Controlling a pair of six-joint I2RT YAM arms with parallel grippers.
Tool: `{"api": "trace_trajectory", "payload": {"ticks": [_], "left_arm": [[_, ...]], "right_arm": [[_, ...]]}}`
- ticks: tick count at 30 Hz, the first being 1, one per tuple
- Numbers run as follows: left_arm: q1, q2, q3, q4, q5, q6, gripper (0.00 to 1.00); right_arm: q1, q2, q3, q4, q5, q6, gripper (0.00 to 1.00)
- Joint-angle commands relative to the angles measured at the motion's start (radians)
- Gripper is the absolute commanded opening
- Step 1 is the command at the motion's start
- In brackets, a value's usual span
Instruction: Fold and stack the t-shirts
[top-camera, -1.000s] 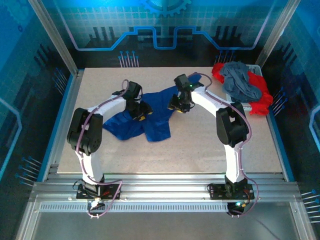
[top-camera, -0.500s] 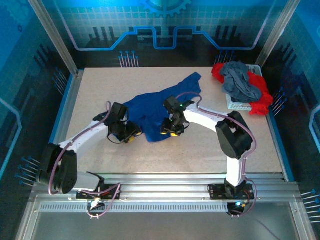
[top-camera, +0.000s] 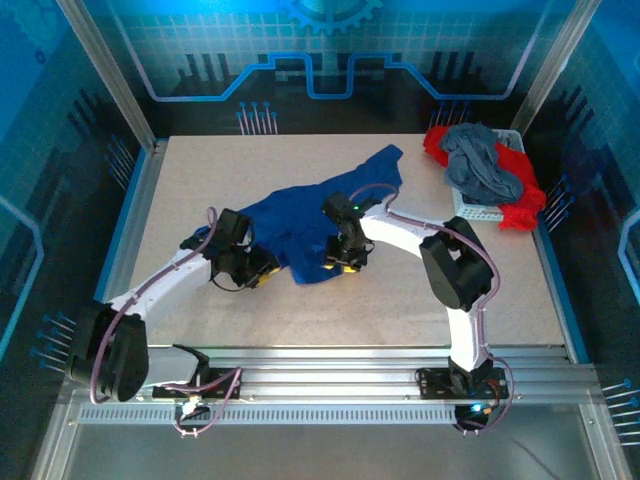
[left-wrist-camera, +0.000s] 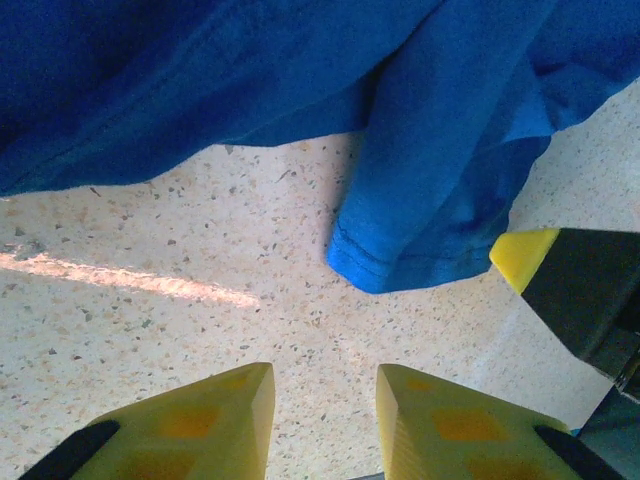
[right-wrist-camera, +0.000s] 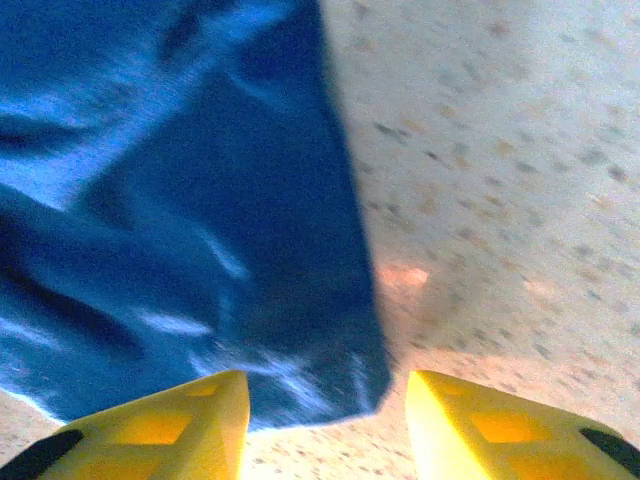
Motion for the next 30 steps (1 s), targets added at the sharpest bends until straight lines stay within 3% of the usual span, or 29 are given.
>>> {"api": "trace_trajectory", "payload": {"ticks": [1, 3, 8, 16, 22, 30], "left_arm": [[-0.003, -0.044, -0.022, 0.0, 0.025, -0.002, 0.34], [-0.003, -0.063, -0.036, 0.026, 0.035, 0.001, 0.35], [-0.008, -0.185, -0.101, 0.16, 0.089, 0.021, 0.52], [-0.007, -0.357, -0.195, 0.134, 0.13, 0.012, 0.54], [-0.006, -0.432, -0.227, 0.069, 0.104, 0.011, 0.54], [-0.007, -0.409, -0.257, 0.084, 0.108, 0.018, 0.52]], "right_arm": [[0.013, -0.053, -0.047, -0.04, 0.03, 0.014, 0.51], [0.014, -0.032, -0.062, -0.002, 0.01, 0.017, 0.52], [0.02, 0.048, 0.005, 0.066, 0.011, 0.0, 0.42], [0.021, 0.026, 0.058, 0.045, 0.041, 0.01, 0.0], [0.017, -0.145, 0.07, -0.091, 0.051, 0.022, 0.0], [0.026, -0.241, 0.058, -0.187, -0.074, 0.0, 0.0]]}}
